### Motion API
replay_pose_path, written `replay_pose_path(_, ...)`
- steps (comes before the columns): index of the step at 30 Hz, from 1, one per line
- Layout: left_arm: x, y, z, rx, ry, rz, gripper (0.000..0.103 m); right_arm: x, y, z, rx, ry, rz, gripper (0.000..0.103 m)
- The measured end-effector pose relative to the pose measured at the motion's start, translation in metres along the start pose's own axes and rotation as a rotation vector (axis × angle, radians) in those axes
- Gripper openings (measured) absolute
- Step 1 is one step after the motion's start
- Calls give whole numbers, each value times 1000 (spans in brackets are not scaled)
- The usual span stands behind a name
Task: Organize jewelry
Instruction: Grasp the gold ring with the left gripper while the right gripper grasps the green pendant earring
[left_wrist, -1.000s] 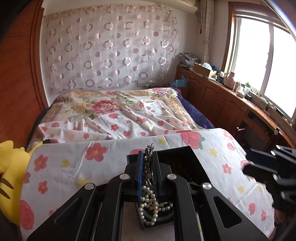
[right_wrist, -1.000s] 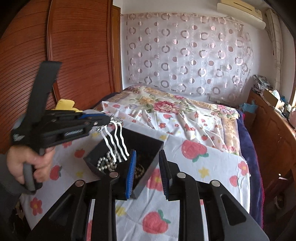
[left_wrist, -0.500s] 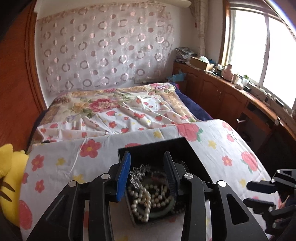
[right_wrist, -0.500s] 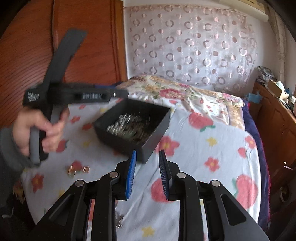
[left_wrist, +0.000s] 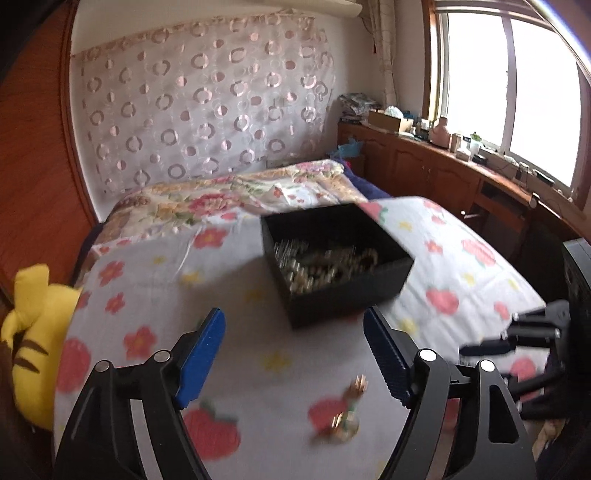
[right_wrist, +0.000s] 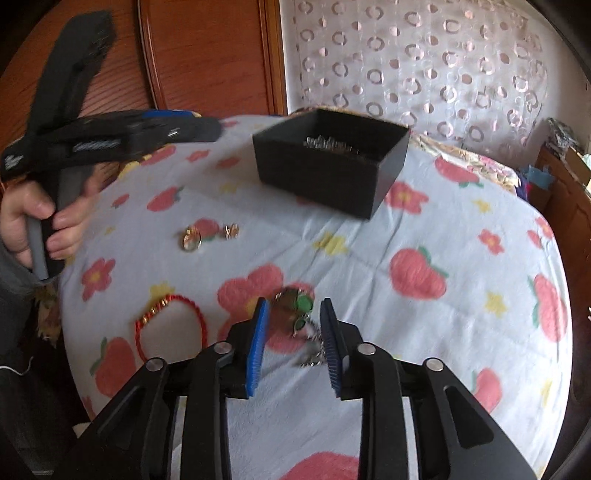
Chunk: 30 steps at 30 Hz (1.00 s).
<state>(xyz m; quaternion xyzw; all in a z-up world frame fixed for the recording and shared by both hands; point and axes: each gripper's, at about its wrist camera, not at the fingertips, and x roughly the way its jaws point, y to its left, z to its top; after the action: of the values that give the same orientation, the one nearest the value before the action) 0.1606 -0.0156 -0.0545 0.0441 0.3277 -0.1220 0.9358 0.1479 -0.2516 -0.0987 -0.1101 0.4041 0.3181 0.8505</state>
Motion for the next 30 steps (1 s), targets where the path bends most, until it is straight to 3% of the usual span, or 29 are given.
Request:
replay_pose_path(9, -3, 8, -49, -40, 104, -25, 74, 6, 10, -3, -51, 17, -69, 32)
replay_pose_path(11, -1, 6, -58, -42, 127, -40, 74, 5, 13, -4, -59, 15, -75, 21)
replay_pose_path(12, 1, 5, -61, -40, 138, -42, 74, 4, 15, -5, -70, 17, -90, 10)
replay_pose_path(15, 2, -3, -64, -20, 146, -38, 74, 1, 15, -8, -68, 8, -93, 9)
replay_pose_path(21, 6, -15, -63, -2, 172, -61, 43, 0, 12, -10, -52, -11, -86, 9)
replay_pose_path(30, 18, -30, -57, 30, 203, -60, 41, 1, 10, -10, -35, -19, -73, 9)
